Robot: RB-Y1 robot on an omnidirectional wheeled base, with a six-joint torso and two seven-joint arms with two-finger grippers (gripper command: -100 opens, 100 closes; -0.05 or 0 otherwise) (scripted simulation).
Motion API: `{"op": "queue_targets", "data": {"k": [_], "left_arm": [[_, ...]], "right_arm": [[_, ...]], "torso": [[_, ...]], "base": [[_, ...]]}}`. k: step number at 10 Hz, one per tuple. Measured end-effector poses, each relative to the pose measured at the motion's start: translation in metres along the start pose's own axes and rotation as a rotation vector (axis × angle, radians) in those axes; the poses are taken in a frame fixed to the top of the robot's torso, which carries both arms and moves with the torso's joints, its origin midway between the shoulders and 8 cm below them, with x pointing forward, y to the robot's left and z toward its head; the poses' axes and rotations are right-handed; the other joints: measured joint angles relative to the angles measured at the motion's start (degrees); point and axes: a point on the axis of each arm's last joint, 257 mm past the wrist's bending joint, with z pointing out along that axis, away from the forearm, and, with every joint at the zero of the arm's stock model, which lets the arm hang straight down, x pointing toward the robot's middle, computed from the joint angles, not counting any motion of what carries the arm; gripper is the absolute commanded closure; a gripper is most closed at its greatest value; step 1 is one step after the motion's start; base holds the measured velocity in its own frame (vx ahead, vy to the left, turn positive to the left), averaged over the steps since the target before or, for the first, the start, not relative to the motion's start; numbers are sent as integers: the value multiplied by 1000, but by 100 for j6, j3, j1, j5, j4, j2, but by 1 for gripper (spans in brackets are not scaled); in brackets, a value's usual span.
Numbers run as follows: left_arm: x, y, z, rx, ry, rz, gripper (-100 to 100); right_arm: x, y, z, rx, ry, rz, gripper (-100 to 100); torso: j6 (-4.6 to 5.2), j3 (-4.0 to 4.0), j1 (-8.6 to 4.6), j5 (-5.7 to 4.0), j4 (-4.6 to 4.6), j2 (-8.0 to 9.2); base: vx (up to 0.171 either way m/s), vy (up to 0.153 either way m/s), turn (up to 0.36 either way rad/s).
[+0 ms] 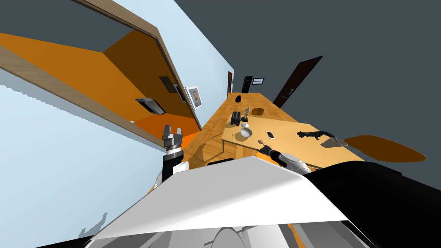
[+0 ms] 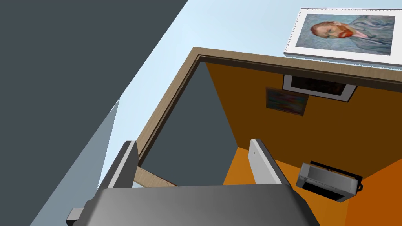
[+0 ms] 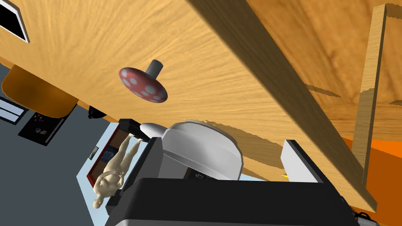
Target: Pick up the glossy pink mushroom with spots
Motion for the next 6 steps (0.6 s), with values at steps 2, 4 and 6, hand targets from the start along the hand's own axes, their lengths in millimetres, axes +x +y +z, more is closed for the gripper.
{"op": "queue_targets", "data": {"k": [2,4,6], "left_arm": [[0,0,0,0,0,0,0],[0,0,0,0,0,0,0],[0,0,0,0,0,0,0]], "right_arm": [[30,-11,-5,12,65,-58,-100],[55,-22,-9,23,130,-111,-100],[88,-35,-19,32,216,-208,-100]], "torso": [[4,-1,-4,0,-1,-2],[2,-4,-5,-1,-2,-6],[3,-7,-6,-1,-3,-11]], "base": [[20,-13,178],[29,-15,333],[33,-22,208]]}}
